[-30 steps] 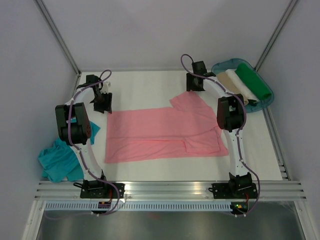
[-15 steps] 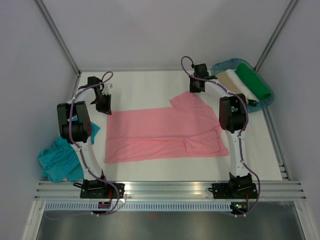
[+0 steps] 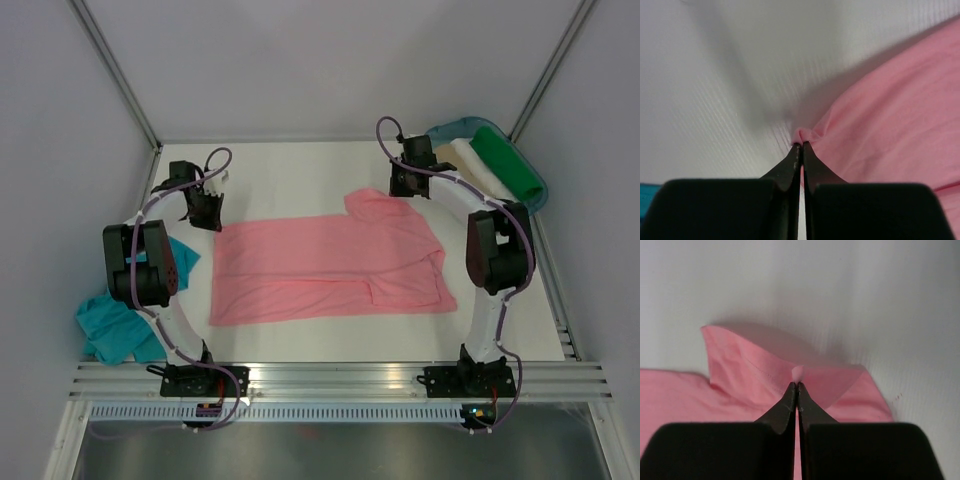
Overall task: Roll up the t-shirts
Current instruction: Fold the tshirt
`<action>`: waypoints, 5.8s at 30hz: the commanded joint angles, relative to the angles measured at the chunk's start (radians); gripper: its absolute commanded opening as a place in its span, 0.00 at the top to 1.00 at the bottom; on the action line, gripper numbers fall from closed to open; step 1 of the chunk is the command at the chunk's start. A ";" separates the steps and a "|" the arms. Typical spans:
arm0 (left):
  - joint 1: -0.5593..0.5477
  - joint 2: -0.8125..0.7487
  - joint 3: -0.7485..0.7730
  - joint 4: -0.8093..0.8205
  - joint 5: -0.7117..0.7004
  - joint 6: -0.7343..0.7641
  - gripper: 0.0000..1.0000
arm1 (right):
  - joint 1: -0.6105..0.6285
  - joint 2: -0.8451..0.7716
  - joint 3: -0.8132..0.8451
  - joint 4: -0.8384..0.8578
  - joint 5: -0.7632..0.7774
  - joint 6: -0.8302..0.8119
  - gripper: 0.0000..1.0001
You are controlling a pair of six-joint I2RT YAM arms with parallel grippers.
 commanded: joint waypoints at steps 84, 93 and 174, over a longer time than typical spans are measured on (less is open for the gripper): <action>-0.016 -0.333 -0.271 -0.174 0.106 0.384 0.59 | 0.339 -0.343 -0.450 0.115 0.040 0.079 0.69; -0.018 -0.246 -0.330 -0.102 0.003 0.372 0.60 | 0.342 -0.304 -0.508 0.107 -0.046 0.070 0.80; -0.950 0.489 0.766 -0.092 0.020 -0.162 0.98 | -0.112 -0.794 -0.997 0.006 0.017 0.281 1.00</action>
